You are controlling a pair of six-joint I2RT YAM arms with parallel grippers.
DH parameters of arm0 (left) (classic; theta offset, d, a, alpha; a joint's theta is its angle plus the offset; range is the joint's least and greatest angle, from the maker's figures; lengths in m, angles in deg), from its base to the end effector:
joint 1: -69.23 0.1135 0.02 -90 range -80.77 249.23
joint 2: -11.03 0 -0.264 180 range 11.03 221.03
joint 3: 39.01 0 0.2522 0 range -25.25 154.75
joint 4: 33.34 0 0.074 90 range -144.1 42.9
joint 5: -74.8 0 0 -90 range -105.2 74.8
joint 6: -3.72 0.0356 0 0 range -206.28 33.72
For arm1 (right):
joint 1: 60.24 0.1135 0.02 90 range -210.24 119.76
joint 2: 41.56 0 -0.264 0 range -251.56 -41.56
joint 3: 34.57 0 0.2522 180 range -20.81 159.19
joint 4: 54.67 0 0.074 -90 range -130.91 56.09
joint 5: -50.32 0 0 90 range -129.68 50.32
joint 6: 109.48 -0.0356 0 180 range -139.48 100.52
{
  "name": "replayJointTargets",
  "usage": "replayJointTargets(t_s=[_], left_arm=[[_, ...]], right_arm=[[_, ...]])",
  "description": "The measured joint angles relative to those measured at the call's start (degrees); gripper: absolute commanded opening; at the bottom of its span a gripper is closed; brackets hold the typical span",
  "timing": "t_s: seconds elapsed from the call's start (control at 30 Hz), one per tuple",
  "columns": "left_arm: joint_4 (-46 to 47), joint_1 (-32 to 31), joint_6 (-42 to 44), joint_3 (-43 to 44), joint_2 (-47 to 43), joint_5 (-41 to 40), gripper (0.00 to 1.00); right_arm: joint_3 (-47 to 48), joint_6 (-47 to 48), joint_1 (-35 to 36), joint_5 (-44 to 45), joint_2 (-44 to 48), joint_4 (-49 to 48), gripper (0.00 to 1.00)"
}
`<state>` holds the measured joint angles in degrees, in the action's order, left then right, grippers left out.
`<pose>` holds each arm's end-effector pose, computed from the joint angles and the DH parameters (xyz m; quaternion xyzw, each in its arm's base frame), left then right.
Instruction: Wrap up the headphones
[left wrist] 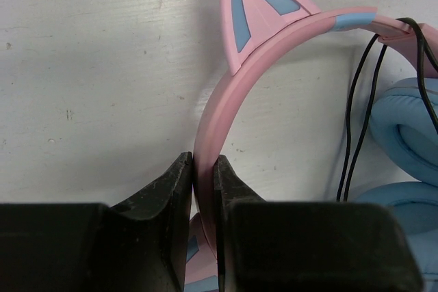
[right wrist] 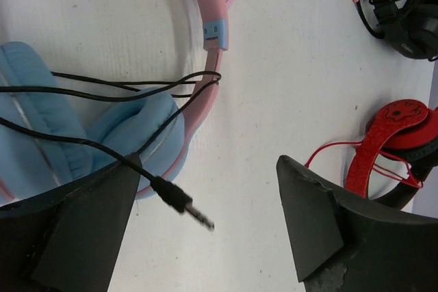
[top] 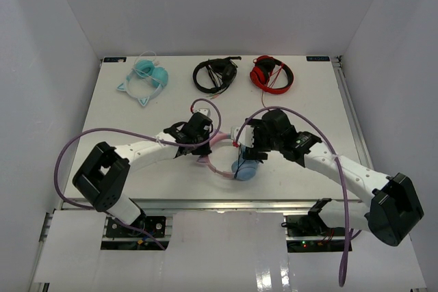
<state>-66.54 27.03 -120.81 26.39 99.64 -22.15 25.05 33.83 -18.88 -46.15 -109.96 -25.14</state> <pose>0.2295 -0.2023 0.1869 0.0464 0.9546 -0.1335 0.2622 0.1909 0.1734 0.2527 -0.6774 0.5909 0.0052 0.4382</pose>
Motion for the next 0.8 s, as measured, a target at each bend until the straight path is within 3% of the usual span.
replayJointTargets(t_s=[0.5,0.8], left_arm=[[0.69,1.87,0.58,-4.99,-3.75,5.72,0.00],[1.58,11.44,-3.39,-6.11,-3.30,11.57,0.00]], right_arm=[[8.76,-24.36,-12.17,-4.09,-10.05,-2.69,0.88],[8.70,-30.74,-19.54,-12.90,-8.38,-2.69,0.90]])
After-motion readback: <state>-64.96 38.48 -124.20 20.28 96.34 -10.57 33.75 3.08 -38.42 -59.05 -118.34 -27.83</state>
